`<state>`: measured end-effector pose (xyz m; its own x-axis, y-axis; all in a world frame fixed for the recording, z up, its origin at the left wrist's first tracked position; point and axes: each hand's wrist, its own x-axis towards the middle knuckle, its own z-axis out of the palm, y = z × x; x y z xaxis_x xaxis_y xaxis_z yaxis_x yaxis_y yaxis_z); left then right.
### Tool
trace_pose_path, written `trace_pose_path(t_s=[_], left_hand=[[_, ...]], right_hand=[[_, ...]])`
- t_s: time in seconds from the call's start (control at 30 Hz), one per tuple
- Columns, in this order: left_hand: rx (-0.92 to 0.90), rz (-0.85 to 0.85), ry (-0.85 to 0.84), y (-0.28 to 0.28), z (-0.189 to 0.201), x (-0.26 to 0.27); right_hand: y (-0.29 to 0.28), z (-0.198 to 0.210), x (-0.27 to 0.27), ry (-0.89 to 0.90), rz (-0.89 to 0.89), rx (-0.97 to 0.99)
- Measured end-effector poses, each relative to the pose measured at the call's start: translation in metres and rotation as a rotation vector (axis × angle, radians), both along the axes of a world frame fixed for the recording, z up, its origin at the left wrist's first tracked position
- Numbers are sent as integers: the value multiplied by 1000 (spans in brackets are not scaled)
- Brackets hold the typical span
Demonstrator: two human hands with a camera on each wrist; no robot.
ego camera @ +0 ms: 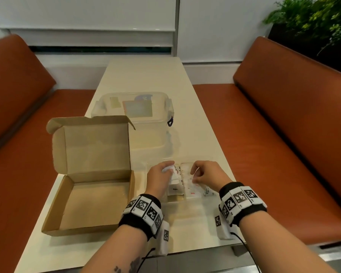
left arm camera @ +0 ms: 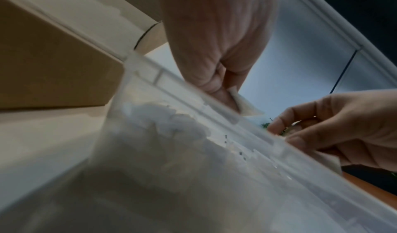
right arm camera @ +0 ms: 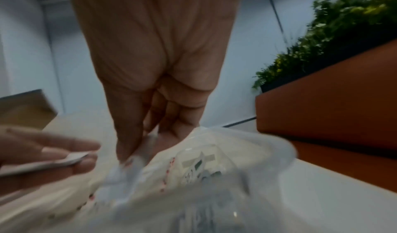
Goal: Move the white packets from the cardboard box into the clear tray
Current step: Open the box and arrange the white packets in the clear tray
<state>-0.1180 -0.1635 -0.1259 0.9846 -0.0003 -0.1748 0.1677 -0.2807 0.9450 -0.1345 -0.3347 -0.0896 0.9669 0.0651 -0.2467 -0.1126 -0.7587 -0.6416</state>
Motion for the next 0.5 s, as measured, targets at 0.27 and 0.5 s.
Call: trace_pose_path(t_s=[0.27,0.5], left_hand=[[1,-7,-26,3,2,2],[6,-18,-36,7,1,3]], right_hand=[[10,-17,-1,38,126,-77],[4,-18,2,-13,167,-221]])
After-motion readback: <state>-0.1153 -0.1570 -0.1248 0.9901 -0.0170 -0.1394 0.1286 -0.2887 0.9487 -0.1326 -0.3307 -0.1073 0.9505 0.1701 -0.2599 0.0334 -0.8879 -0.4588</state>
